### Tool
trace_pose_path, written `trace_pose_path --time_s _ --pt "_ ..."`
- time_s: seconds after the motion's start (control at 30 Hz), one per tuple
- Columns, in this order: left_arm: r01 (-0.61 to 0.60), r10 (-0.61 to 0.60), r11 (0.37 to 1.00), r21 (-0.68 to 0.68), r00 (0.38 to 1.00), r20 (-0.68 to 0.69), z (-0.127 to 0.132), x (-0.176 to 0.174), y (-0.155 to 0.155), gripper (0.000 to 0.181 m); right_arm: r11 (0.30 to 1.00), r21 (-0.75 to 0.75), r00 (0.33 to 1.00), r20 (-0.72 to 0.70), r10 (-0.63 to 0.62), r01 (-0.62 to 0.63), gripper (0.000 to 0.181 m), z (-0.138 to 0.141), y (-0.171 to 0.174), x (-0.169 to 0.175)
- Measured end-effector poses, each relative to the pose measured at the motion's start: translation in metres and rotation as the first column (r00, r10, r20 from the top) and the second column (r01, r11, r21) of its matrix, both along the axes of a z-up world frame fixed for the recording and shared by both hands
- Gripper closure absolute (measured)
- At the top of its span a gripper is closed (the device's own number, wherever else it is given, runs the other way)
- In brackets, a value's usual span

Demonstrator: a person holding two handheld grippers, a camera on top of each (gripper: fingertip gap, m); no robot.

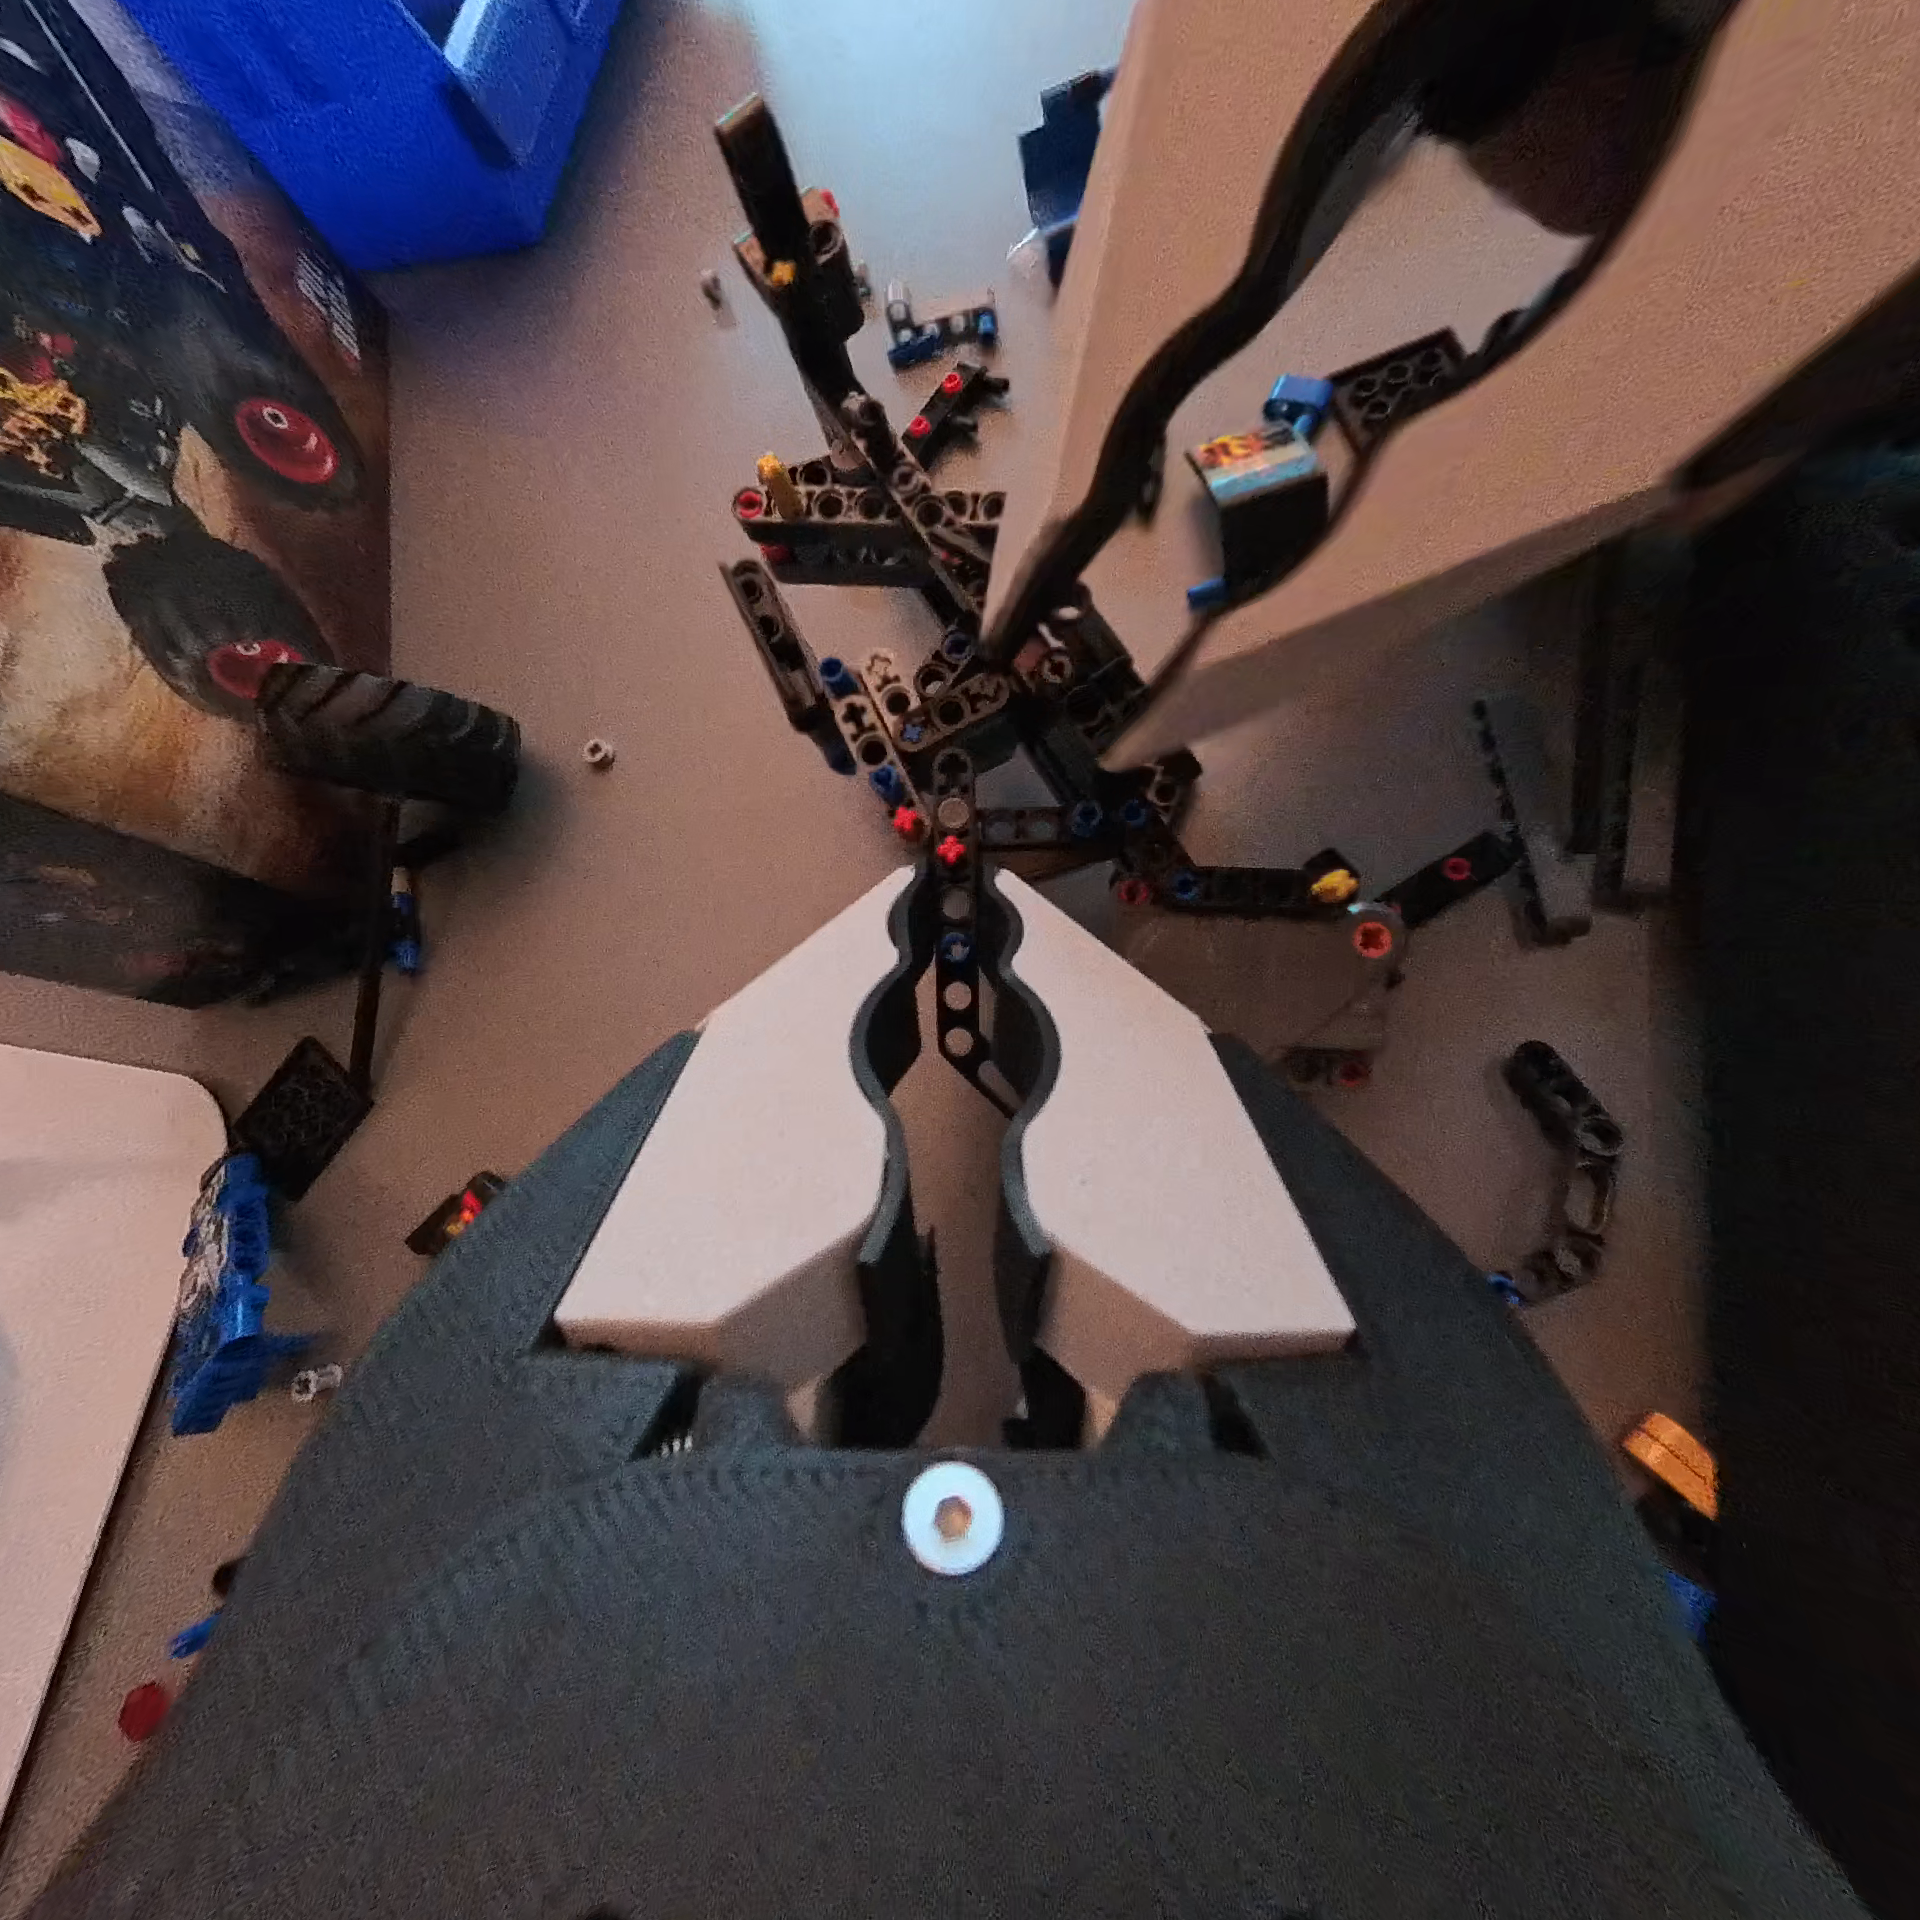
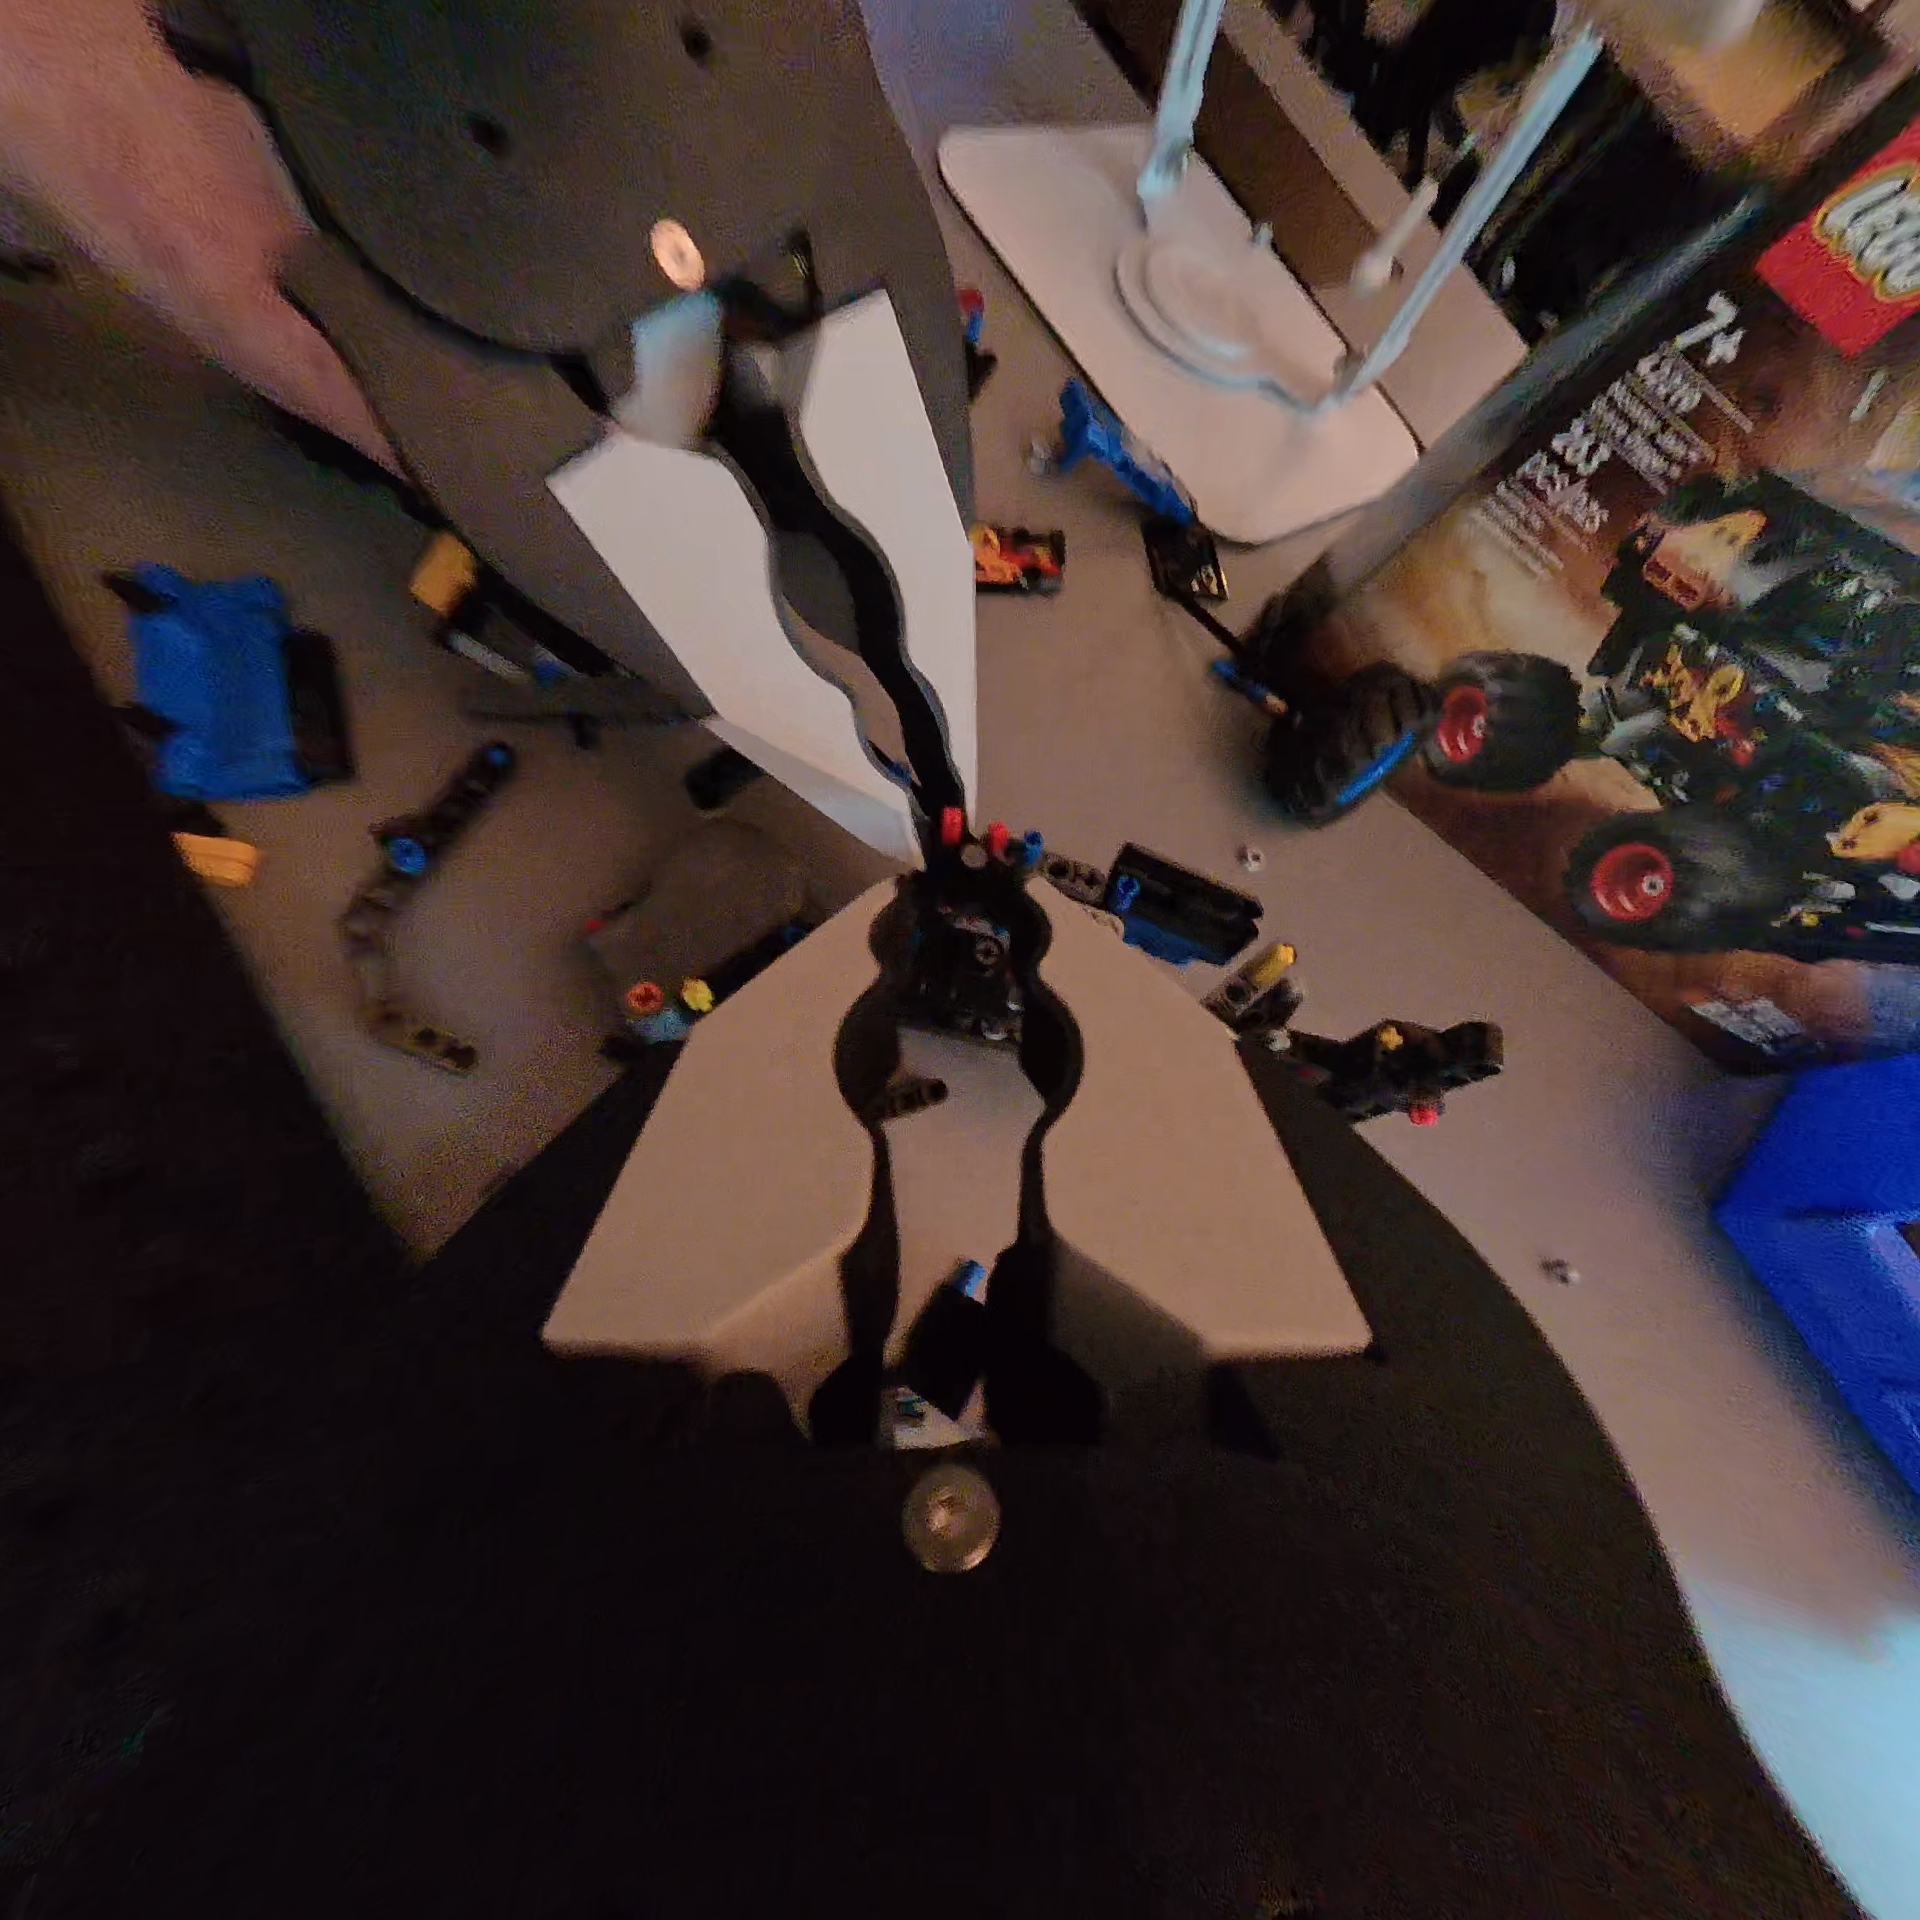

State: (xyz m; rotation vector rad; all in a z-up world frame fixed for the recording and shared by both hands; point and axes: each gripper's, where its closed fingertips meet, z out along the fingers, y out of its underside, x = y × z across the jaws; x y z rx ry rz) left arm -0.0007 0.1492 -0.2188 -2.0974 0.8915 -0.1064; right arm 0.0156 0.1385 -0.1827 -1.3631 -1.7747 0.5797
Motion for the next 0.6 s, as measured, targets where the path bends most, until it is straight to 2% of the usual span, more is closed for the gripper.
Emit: trace_pose_path --time_s 0.07,0.13,0.17,0.3,0.37,0.47,0.5,0.6 --pt "0.009 -0.009 1.000 0.024 1.000 -0.007 -0.001 0.003 0.002 0.176 0.999 0.027 0.997 0.074 -0.039 0.037 0.167 -0.017 0.012 -0.004" --pt "0.012 -0.013 0.998 0.061 1.000 0.016 0.004 0.009 0.005 0.177 1.000 0.001 0.988 0.153 -0.012 0.011 0.175 -0.035 0.007 -0.007" --pt "0.003 -0.001 0.997 0.080 0.999 -0.033 0.002 0.006 0.007 0.176 1.000 0.013 0.987 0.162 -0.022 0.020 0.179 -0.037 0.011 -0.009" --pt "-0.014 0.016 0.995 0.100 1.000 -0.014 0.004 0.003 0.010 0.177 0.998 -0.052 0.988 0.154 -0.016 0.025 0.181 -0.038 0.016 -0.013" --pt "-0.017 0.026 0.990 0.142 0.998 -0.063 0.005 0.003 0.011 0.177 0.995 -0.094 0.989 0.148 -0.008 0.022 0.181 -0.038 0.017 -0.014" --pt "0.014 0.050 0.971 0.238 0.964 -0.261 0.007 0.003 0.011 0.177 0.987 -0.159 0.991 0.136 0.013 0.009 0.181 -0.038 0.019 -0.016" --pt "0.017 0.053 0.969 0.247 0.960 -0.275 0.008 0.003 0.011 0.177 0.987 -0.158 0.990 0.139 0.020 0.002 0.181 -0.038 0.019 -0.016" --pt "-0.035 0.080 0.973 0.228 0.978 -0.194 0.009 0.002 0.014 0.177 0.991 -0.136 0.994 0.106 0.028 -0.014 0.181 -0.038 0.020 -0.018"
